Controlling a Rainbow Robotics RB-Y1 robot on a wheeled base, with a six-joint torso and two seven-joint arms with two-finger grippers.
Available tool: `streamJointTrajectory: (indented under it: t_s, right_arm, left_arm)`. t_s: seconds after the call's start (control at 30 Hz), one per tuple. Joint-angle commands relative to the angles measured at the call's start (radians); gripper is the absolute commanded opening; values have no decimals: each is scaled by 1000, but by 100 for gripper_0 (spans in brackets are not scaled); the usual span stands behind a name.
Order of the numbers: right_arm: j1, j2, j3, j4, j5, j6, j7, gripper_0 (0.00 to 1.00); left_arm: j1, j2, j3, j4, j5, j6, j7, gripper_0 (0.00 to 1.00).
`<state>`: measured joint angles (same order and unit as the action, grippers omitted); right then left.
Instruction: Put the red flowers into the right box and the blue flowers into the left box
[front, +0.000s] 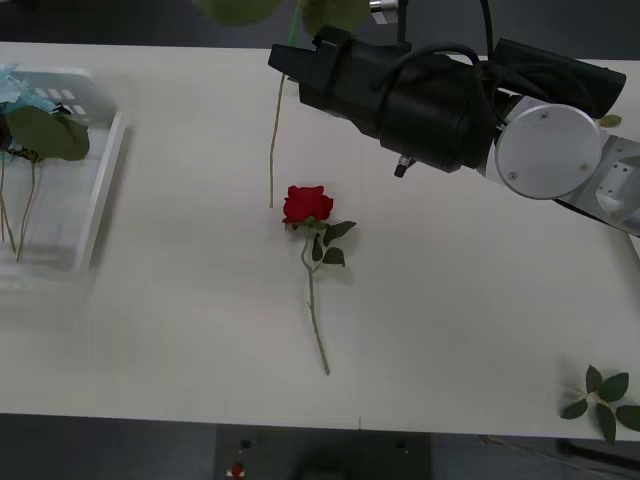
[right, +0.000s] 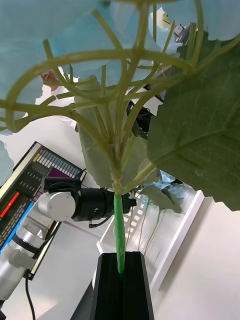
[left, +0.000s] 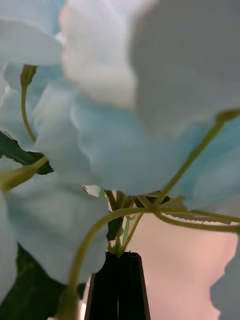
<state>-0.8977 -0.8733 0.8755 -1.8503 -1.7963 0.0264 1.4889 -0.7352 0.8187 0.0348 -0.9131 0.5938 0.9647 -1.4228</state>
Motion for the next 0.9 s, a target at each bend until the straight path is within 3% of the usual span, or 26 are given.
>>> streamJointTrajectory:
  t_s: [0.03, 0.07, 0.1, 0.13, 0.17, 0.5, 0.63, 0.9]
  right_arm:
    - [-23, -7, -10, -10, 9, -6, 63, 0]
    - [-23, -7, -10, -10, 9, -6, 63, 0]
    - [-23, -7, -10, -10, 9, -6, 63, 0]
    - [-23, -7, -10, -10, 9, -6, 63, 0]
    - [-23, -7, -10, -10, 9, -6, 63, 0]
    - [-23, -7, -10, -10, 9, -6, 63, 0]
    - [-23, -7, -10, -10, 9, -6, 63, 0]
    - [-23, -7, -10, -10, 9, -6, 63, 0]
  left_arm:
    - [-32, 20, -1, -13, -8, -8, 41, 0]
    - [-32, 20, -1, -12, -9, -6, 36, 2]
    - [-32, 20, -1, -13, -9, -6, 38, 38]
    - [-32, 20, -1, -13, -12, -6, 36, 88]
    - [-32, 19, -1, -13, -11, -6, 36, 100]
    - [-29, 20, -1, -13, -22, -3, 21, 100]
    - [-29, 63, -1, -36, -6, 101, -34, 100]
    - [-27, 177, 28, -52, 207, 333, -252, 100]
